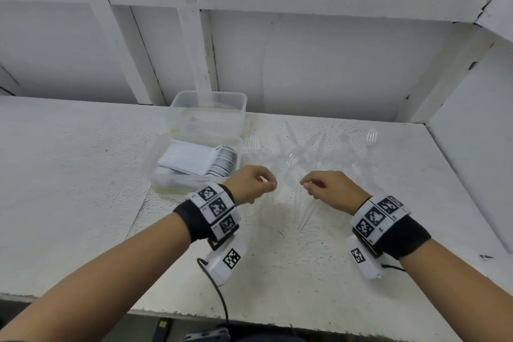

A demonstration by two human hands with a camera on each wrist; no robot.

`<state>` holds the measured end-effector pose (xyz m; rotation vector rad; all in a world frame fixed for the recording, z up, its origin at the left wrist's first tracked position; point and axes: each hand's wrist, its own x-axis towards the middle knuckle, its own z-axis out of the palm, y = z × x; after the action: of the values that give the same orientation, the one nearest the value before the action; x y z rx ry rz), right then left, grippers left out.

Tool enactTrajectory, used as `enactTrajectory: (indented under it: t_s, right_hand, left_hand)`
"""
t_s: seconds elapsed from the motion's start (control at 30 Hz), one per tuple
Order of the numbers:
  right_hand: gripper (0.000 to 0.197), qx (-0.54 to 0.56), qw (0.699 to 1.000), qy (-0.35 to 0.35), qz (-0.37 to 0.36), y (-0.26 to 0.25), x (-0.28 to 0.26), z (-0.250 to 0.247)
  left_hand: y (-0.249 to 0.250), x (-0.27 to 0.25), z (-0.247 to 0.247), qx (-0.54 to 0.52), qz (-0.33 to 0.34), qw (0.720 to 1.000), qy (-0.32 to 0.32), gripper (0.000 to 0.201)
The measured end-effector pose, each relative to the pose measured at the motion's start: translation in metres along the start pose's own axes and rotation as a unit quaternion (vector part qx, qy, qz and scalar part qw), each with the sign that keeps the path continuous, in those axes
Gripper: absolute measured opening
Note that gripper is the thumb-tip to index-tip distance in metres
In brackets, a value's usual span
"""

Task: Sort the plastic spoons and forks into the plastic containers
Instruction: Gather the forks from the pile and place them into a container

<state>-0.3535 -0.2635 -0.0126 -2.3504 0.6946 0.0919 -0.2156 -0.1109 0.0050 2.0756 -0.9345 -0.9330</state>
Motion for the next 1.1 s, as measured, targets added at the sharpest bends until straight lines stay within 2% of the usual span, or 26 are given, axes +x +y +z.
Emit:
enactTrajectory:
  t_s: [0.07,0.17,0.3,0.37,0.4,0.5,0.53,0.57,0.63,0.67,0.7,0.77,0.83,0.97,1.0,1.1]
  right_hand:
    - [0.022,0.007,1.000,0.003,0.012,-0.005,0.006,0.000]
    - [0.022,0.014,0.998,0.000,0.054,-0.016,0.024,0.007]
    - [0.029,-0.025,0.989,0.015,0.146,-0.031,0.059,0.021]
    - [0.027,-0.059,0.985,0.005,0.164,-0.037,0.068,0.028]
    - [0.029,-0.065,0.984,0.012,0.168,-0.040,0.071,0.030]
    - [0.036,-0.057,0.981,0.025,0.184,-0.041,0.072,0.033]
    - [0.037,-0.051,0.982,0.020,0.182,-0.033,0.075,0.034]
    - [0.035,-0.053,0.981,0.018,0.183,-0.027,0.077,0.035]
    - [0.019,-0.046,0.975,-0.001,0.219,-0.011,0.084,0.034]
    - [0.012,-0.028,0.973,-0.004,0.230,-0.008,0.080,0.031]
    - [0.015,0.002,0.970,-0.029,0.240,-0.013,0.069,0.025]
    - [0.015,0.138,0.963,-0.022,0.229,-0.023,0.048,0.009]
    - [0.014,0.198,0.947,0.005,0.253,-0.020,0.031,-0.002]
    - [0.010,0.171,0.957,0.032,0.232,-0.004,0.016,-0.007]
    - [0.010,0.172,0.958,0.038,0.224,-0.001,0.014,-0.008]
    - [0.012,0.184,0.957,0.051,0.216,0.004,0.007,-0.006]
  left_hand:
    - [0.006,-0.010,-0.015,-0.085,-0.006,0.996,-0.003,0.012]
    - [0.011,-0.027,-0.033,-0.219,-0.023,0.975,-0.015,0.025]
    - [0.004,-0.041,-0.045,-0.277,-0.076,0.957,-0.040,0.037]
    - [-0.005,-0.045,-0.044,-0.258,-0.087,0.961,-0.045,0.042]
    - [-0.012,-0.047,-0.043,-0.229,-0.084,0.969,-0.045,0.038]
    - [-0.031,-0.053,-0.040,-0.178,-0.067,0.980,-0.060,0.007]
    - [-0.037,-0.054,-0.041,-0.184,-0.068,0.978,-0.066,0.011]
    - [-0.043,-0.054,-0.041,-0.195,-0.069,0.976,-0.073,0.022]
    - [-0.049,-0.055,-0.041,-0.213,-0.072,0.971,-0.083,0.038]
    - [-0.051,-0.054,-0.039,-0.216,-0.074,0.970,-0.085,0.039]
    - [-0.051,-0.053,-0.037,-0.213,-0.078,0.970,-0.084,0.037]
    - [-0.047,-0.049,-0.028,-0.181,-0.080,0.978,-0.069,0.027]
    - [-0.039,-0.039,-0.017,-0.138,-0.076,0.987,-0.038,0.023]
    - [-0.007,0.001,0.009,-0.098,-0.058,0.993,0.030,0.008]
    - [0.001,0.016,0.014,-0.077,-0.056,0.995,0.041,0.010]
    - [0.017,0.061,0.020,0.012,-0.087,0.994,0.061,0.031]
